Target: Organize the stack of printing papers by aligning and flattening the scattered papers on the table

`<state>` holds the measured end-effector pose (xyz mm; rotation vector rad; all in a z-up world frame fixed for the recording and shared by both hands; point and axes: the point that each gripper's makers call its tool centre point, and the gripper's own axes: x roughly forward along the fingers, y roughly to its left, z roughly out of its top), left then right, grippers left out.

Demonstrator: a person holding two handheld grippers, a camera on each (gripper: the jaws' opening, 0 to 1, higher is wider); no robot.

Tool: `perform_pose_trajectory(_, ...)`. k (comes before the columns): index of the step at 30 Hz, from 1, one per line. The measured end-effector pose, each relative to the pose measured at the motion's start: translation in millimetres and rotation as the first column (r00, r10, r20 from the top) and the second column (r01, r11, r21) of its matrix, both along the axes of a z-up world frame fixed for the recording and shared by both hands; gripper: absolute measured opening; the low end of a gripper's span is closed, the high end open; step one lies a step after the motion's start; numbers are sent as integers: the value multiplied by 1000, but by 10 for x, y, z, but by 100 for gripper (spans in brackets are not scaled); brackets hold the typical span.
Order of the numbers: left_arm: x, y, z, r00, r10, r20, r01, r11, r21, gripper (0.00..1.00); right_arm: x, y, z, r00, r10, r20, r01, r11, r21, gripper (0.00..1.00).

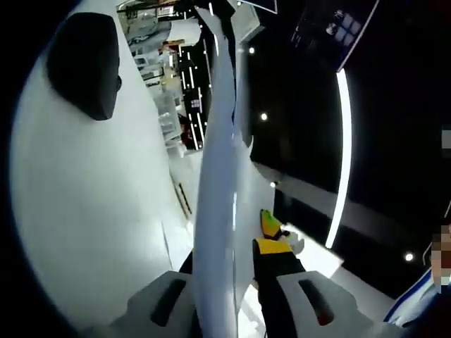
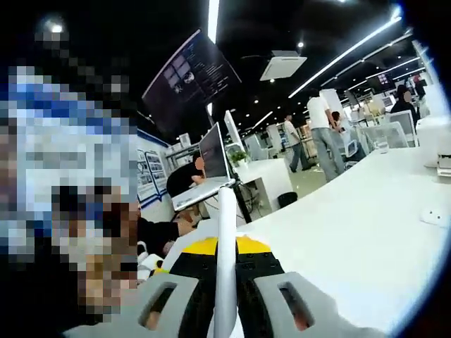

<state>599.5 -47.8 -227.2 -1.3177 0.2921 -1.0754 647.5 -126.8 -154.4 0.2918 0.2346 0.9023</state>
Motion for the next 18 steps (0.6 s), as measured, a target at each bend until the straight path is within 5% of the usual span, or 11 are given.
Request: perform_pose_trajectory(18, -11, -8, -9, 1000, 2, 7, -2, 1000, 9, 17, 71, 625, -146, 993, 119, -9, -120, 989, -85, 3)
